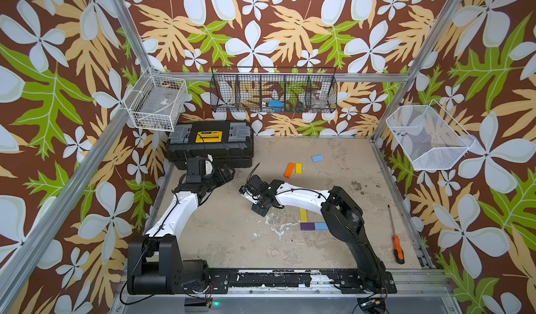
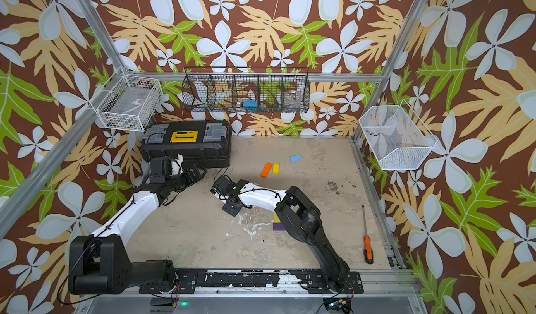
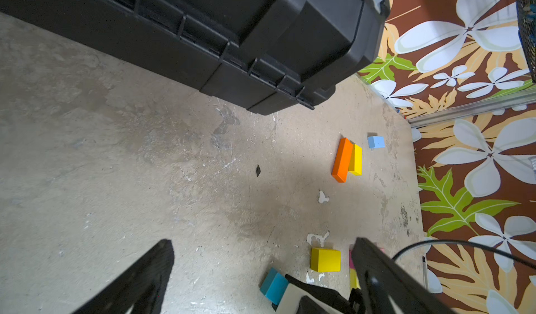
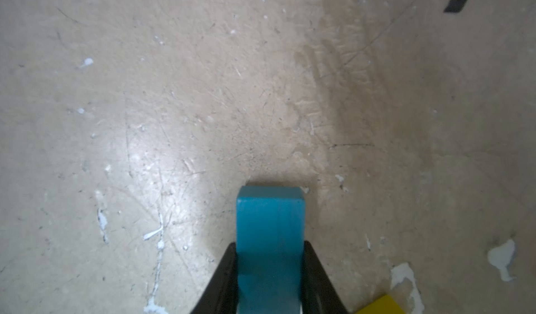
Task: Assemble the letter c with building blocks
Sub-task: Place the building block at the center of the board, then pick up the building block from the center of the board.
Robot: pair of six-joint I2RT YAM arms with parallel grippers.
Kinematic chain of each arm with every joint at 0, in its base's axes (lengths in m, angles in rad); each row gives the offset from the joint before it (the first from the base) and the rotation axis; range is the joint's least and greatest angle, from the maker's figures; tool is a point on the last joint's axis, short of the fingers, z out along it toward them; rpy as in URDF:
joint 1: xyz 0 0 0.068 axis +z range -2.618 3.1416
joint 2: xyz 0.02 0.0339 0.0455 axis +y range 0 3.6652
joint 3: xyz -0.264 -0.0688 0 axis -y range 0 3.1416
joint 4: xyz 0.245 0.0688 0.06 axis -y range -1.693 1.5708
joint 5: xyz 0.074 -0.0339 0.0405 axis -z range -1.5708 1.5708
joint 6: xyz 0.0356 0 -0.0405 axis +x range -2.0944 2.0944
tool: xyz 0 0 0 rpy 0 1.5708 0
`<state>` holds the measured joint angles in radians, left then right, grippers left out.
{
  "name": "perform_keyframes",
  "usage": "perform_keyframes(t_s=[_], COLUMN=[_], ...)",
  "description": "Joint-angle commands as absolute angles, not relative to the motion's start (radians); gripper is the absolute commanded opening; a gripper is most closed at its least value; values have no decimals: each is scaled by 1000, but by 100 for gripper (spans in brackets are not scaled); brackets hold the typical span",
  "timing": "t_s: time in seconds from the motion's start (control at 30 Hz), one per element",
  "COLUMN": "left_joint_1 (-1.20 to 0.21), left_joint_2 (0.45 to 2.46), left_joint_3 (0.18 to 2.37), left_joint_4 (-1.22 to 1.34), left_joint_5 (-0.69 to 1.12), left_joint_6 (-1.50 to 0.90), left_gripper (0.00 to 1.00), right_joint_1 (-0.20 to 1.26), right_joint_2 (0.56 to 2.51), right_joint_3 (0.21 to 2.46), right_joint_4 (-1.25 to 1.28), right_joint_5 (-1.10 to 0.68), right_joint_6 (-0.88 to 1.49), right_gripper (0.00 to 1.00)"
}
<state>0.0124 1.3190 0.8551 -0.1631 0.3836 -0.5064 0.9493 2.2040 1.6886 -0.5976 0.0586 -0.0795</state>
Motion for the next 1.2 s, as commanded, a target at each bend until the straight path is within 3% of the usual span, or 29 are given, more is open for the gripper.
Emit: perform_keyframes(t_s=[0.0,0.17,0.37,0.77,0.87,1.17], left_joint_1=[14,14,-91,-439,-474,-537], left_joint_2=[1307,1296,1291,1443,1469,1508], left_joint_3=[844,832,850,979,1010,1022], left_joint_4=[-176,-178,-250,-454,-482,-513], left_joint_5=[412,463,462,228,180,105], left_joint_6=[-507,-502,-425,-221,-190,-107], left_gripper=[100,100,100,100,100,100], right_joint_1=[949,945,869,612,601,600], right_joint_2=[2179,2074,1936,1442,1389,1352], right_joint_3=[1698,1701,1660,1097,1043,966], right_joint_4=[-595,-595,-632,-390,-370,-337], right_joint_5=[88,77,50,-143,-150,-176], right_joint_6=[-75,-40,105,469,489,534], right_gripper=[45,54,55,61,65,66])
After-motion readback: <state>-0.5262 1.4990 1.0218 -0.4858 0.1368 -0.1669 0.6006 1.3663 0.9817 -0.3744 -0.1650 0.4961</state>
